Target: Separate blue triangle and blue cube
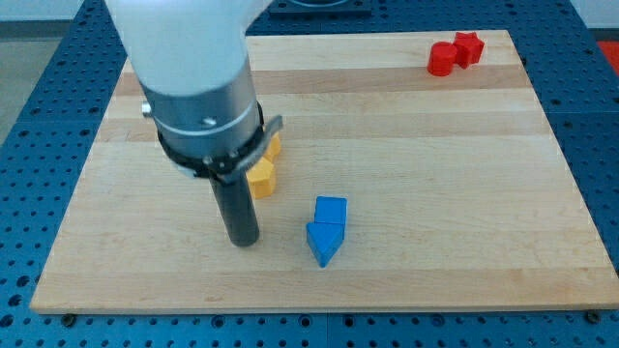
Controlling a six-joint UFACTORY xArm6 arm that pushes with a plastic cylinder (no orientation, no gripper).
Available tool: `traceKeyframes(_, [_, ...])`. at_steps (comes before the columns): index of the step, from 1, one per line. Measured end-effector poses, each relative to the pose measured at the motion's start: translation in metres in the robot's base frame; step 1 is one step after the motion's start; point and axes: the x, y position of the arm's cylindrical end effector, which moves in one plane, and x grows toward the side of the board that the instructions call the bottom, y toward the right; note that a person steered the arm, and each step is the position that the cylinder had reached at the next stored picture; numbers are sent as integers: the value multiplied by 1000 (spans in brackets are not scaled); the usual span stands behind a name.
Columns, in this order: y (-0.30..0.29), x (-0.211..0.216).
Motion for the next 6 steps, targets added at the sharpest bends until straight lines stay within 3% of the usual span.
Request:
traceKeyframes(2, [81, 6])
traceKeyframes(6, [104, -33])
